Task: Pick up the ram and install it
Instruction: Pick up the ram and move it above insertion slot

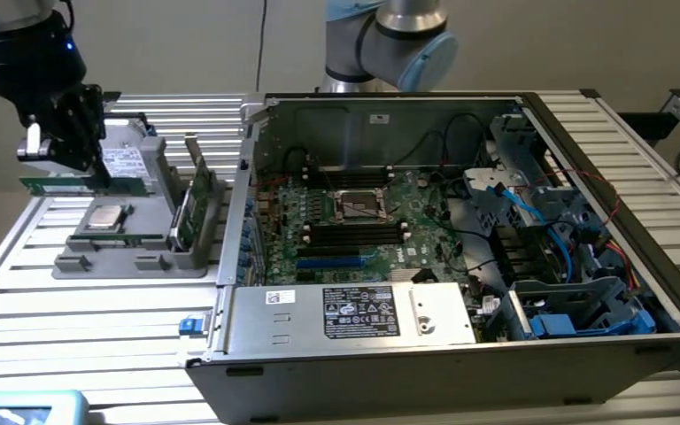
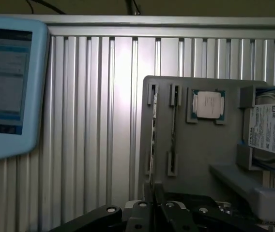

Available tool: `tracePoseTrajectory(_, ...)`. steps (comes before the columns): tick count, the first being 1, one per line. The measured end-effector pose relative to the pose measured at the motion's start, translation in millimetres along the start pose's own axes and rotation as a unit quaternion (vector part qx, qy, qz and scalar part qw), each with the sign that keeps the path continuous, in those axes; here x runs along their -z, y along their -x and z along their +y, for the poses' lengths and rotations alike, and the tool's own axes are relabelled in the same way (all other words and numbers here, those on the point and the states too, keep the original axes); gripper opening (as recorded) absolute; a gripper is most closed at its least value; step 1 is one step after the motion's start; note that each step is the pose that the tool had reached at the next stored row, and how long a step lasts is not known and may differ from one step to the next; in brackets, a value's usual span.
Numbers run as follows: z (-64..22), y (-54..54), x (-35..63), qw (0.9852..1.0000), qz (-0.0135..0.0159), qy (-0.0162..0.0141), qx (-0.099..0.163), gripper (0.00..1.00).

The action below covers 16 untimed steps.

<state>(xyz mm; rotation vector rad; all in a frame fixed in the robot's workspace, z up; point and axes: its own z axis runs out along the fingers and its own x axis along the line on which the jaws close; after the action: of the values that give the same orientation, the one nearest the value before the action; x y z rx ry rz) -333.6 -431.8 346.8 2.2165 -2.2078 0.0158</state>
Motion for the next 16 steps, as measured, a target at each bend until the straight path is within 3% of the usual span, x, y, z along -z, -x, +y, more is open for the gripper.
tracePoseTrajectory(10, -41.3, -4.0, 42.0, 1.0000, -0.0001, 0.0022, 0.000, 0.13)
tracePoseTrajectory(16, -68.3, -4.2, 47.1, 1.0000, -0.0001, 0.0024, 0.001, 0.13)
